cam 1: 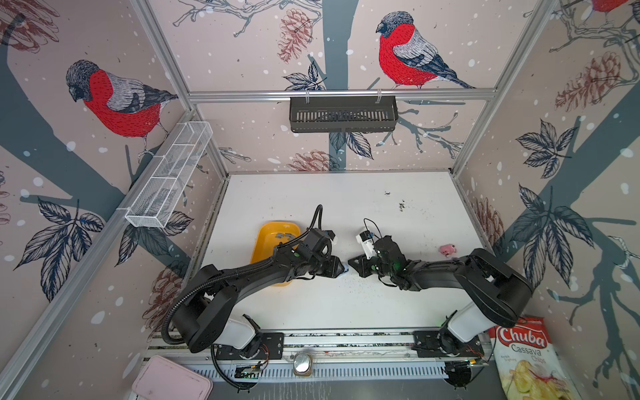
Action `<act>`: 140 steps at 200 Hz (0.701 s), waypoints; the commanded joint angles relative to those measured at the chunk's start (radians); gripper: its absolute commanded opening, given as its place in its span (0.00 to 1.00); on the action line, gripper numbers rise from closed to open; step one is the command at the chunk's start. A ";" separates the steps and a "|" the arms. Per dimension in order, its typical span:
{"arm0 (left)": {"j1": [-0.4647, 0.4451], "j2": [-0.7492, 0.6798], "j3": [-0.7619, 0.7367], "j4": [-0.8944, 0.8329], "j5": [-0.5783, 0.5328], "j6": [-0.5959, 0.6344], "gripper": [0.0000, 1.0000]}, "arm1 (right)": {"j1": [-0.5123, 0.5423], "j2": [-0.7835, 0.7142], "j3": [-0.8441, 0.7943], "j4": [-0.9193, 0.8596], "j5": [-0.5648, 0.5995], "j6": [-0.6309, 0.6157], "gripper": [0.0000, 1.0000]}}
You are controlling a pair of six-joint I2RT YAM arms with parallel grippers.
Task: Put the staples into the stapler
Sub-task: 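Press the blue lid shut with the left gripper while the right gripper pinches the stapler, then open both grippers and draw them back from the closed blue stapler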
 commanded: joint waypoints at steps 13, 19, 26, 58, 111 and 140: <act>-0.040 0.016 0.061 -0.080 -0.085 0.209 0.56 | -0.011 -0.065 -0.024 0.009 0.012 0.003 0.17; -0.044 0.018 0.070 -0.093 -0.103 0.235 0.58 | -0.011 -0.079 -0.029 0.003 0.013 0.001 0.17; -0.045 0.020 0.077 -0.102 -0.115 0.265 0.61 | -0.011 -0.094 -0.036 -0.003 0.017 0.000 0.17; -0.055 0.010 0.084 -0.104 -0.171 0.404 0.63 | -0.016 -0.158 -0.055 -0.050 0.043 -0.013 0.17; -0.055 0.044 0.129 -0.151 -0.156 0.577 0.62 | -0.042 -0.250 -0.092 -0.094 0.044 -0.028 0.16; -0.056 0.078 0.150 -0.176 -0.147 0.653 0.62 | -0.056 -0.309 -0.110 -0.110 0.023 -0.035 0.16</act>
